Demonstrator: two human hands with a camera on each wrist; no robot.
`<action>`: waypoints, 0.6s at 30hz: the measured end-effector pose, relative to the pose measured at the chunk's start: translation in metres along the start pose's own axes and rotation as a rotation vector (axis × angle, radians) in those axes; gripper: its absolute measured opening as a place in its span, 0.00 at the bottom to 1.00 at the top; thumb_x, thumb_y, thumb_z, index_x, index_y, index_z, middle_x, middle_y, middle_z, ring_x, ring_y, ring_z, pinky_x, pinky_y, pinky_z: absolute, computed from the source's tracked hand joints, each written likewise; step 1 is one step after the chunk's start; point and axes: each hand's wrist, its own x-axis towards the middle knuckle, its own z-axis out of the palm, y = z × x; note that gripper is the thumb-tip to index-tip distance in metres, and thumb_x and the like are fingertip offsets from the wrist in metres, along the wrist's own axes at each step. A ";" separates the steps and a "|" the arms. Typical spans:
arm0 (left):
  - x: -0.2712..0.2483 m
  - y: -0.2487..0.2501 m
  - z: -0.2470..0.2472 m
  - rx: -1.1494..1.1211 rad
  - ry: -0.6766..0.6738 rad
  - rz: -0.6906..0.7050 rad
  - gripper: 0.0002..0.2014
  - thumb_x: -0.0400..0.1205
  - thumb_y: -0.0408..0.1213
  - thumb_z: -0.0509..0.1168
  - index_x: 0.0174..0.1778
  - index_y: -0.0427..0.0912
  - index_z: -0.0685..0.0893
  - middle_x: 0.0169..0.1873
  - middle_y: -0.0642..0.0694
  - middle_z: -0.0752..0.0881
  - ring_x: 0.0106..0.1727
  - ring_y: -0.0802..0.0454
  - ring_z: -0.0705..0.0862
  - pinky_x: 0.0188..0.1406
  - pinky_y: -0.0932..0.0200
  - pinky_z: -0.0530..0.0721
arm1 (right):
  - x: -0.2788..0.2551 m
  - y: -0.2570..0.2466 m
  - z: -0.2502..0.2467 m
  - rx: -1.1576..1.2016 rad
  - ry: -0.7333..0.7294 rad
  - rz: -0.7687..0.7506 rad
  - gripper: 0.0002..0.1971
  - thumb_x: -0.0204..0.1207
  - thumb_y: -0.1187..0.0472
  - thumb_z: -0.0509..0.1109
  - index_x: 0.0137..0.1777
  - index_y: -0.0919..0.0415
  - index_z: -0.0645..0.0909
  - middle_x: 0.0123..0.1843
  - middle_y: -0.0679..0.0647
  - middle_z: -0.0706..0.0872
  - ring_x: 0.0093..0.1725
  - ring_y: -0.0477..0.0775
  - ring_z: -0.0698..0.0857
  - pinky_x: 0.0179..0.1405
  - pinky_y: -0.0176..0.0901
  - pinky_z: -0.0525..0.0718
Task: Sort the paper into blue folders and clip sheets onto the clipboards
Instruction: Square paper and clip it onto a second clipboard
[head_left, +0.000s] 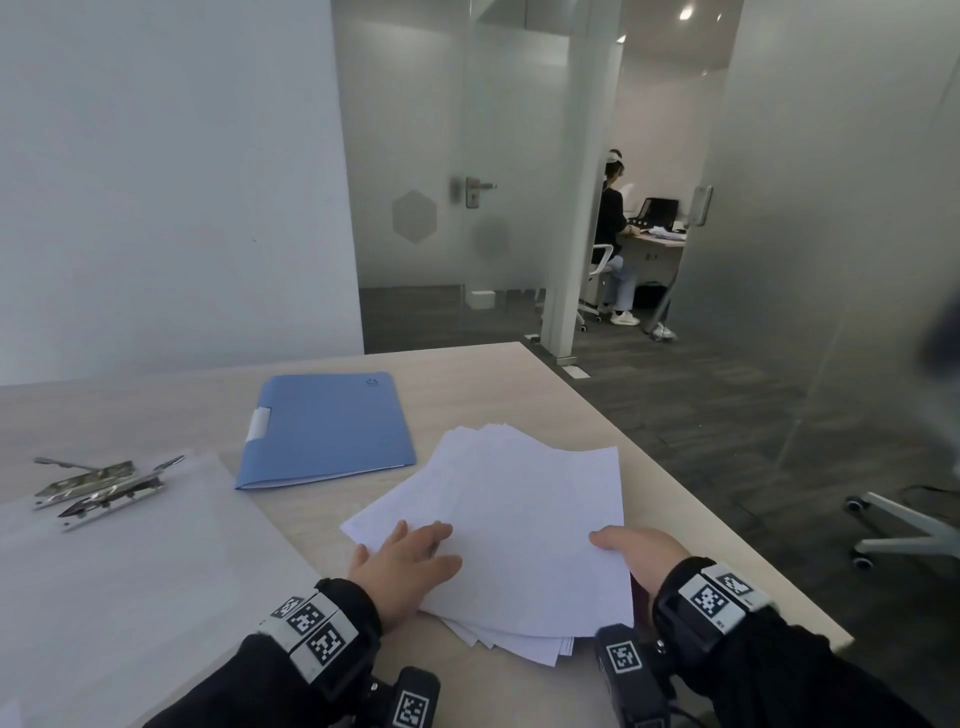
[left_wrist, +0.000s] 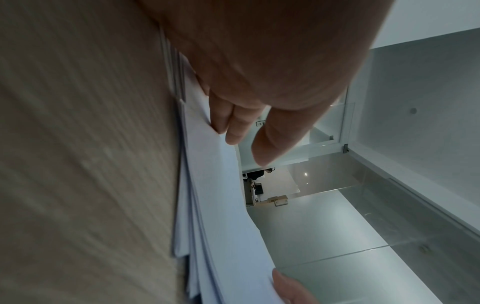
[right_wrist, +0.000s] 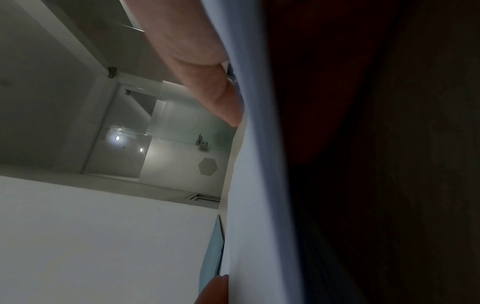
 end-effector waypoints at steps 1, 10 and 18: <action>0.000 0.001 0.000 0.009 0.003 0.000 0.31 0.76 0.60 0.55 0.78 0.64 0.63 0.83 0.61 0.60 0.86 0.58 0.44 0.82 0.42 0.34 | 0.000 0.000 0.000 0.000 0.003 0.001 0.06 0.77 0.67 0.70 0.40 0.69 0.85 0.42 0.65 0.89 0.43 0.64 0.87 0.47 0.50 0.83; -0.003 0.004 0.000 0.035 -0.013 -0.013 0.29 0.80 0.58 0.55 0.79 0.62 0.64 0.81 0.61 0.65 0.86 0.56 0.43 0.81 0.40 0.33 | -0.005 0.007 0.000 -0.024 0.010 -0.011 0.07 0.76 0.67 0.71 0.40 0.71 0.86 0.45 0.67 0.91 0.48 0.67 0.88 0.58 0.54 0.82; -0.003 0.006 -0.002 0.031 0.001 -0.017 0.28 0.82 0.56 0.57 0.79 0.62 0.62 0.84 0.58 0.54 0.86 0.57 0.43 0.82 0.42 0.34 | -0.006 0.003 -0.019 -0.214 0.104 -0.040 0.08 0.76 0.64 0.71 0.42 0.71 0.85 0.49 0.70 0.90 0.52 0.70 0.89 0.57 0.54 0.83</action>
